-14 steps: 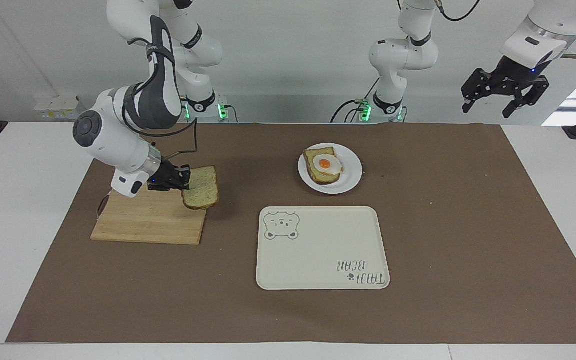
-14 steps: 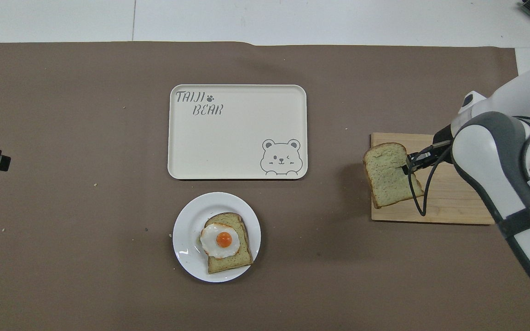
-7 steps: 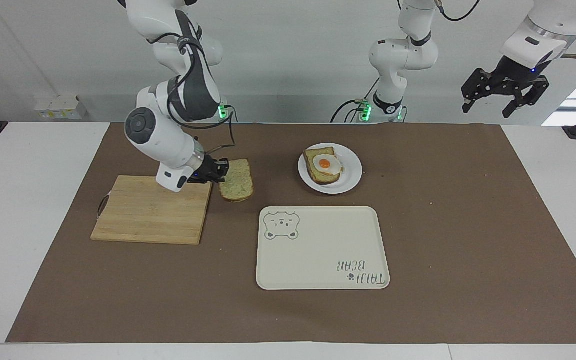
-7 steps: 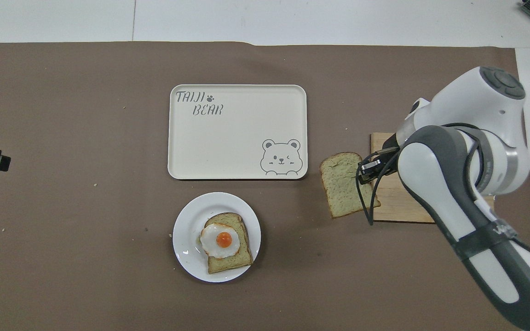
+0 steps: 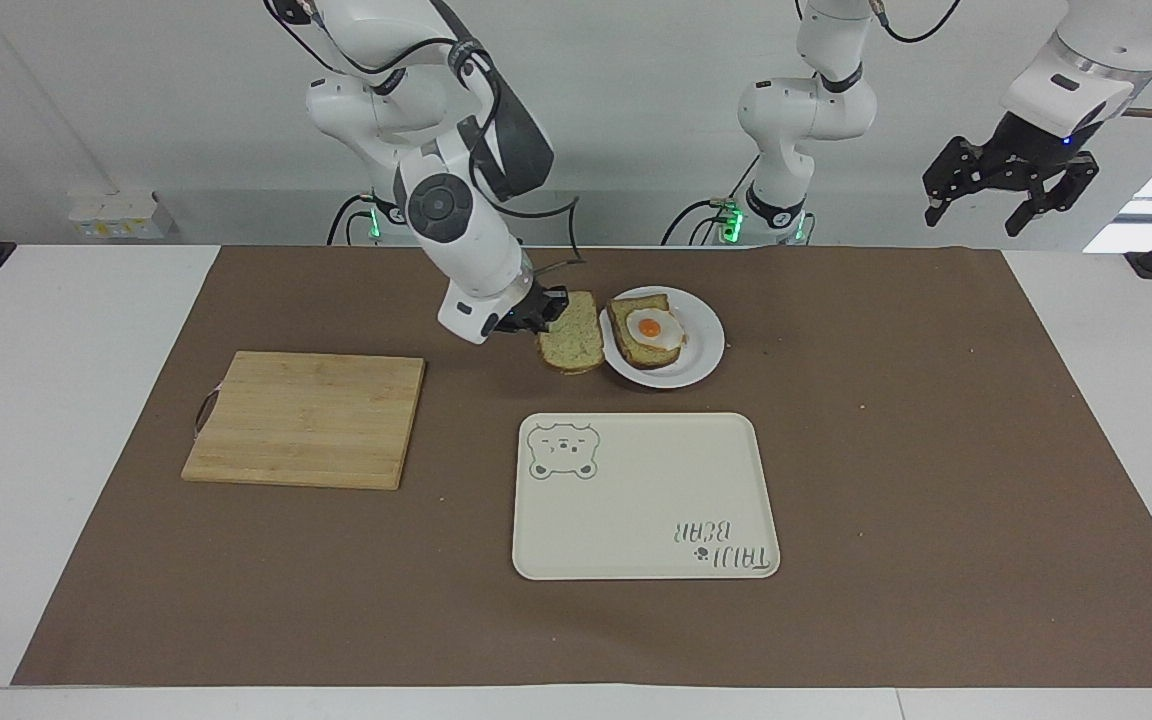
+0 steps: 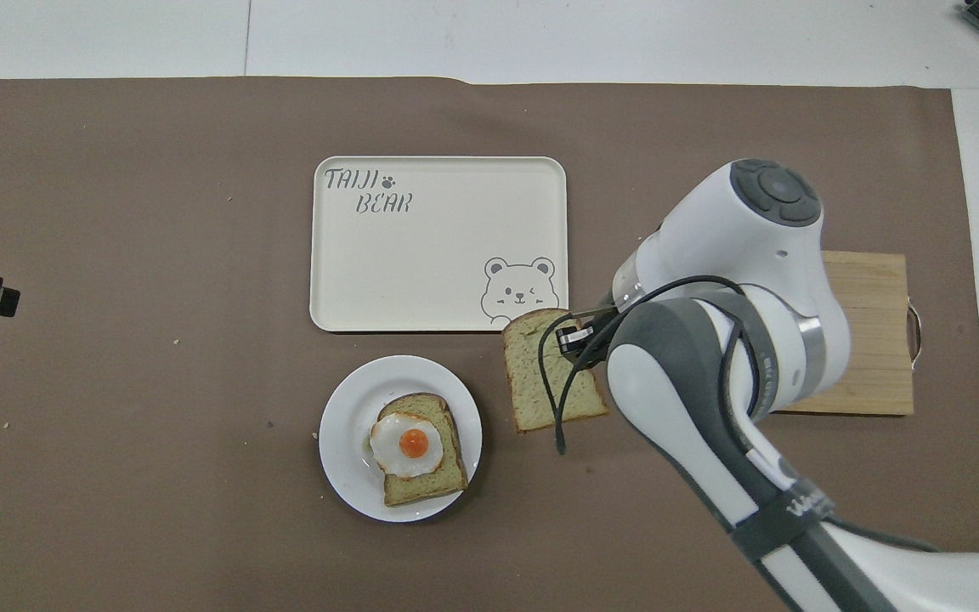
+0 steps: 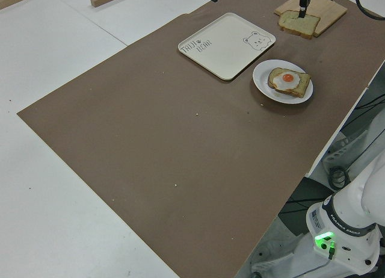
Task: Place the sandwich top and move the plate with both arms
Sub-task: 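Lift the bread slice with the right gripper and carry it over the egg toast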
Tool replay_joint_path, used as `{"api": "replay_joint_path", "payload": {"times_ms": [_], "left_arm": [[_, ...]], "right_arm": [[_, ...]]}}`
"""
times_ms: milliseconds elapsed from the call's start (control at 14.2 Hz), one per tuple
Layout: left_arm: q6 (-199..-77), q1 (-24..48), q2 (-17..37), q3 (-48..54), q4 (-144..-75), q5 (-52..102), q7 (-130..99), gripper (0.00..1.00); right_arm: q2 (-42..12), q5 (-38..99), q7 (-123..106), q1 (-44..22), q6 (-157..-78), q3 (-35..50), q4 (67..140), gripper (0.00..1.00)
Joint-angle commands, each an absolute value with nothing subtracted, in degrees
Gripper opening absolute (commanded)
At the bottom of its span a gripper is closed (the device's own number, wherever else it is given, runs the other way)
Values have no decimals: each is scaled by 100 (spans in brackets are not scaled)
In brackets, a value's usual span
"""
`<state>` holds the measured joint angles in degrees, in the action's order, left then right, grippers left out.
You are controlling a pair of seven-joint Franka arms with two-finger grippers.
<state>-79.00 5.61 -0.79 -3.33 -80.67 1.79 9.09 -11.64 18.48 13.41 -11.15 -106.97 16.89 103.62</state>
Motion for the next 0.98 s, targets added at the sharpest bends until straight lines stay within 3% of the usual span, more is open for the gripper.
{"api": "replay_joint_path", "payload": {"times_ms": [0, 492, 913], "left_arm": [[-7787, 492, -88, -290, -7980, 167, 879, 100], [-7787, 492, -88, -290, -7980, 167, 879, 100], [-7796, 492, -88, -290, -7980, 167, 879, 100]], "right_arm": [[-1028, 2039, 1878, -1536, -11239, 1679, 10652, 0], [-1441, 2039, 2908, -2512, -12461, 1670, 10959, 0], [-1599, 2039, 3050, -2794, -12875, 1670, 11179, 0]]}}
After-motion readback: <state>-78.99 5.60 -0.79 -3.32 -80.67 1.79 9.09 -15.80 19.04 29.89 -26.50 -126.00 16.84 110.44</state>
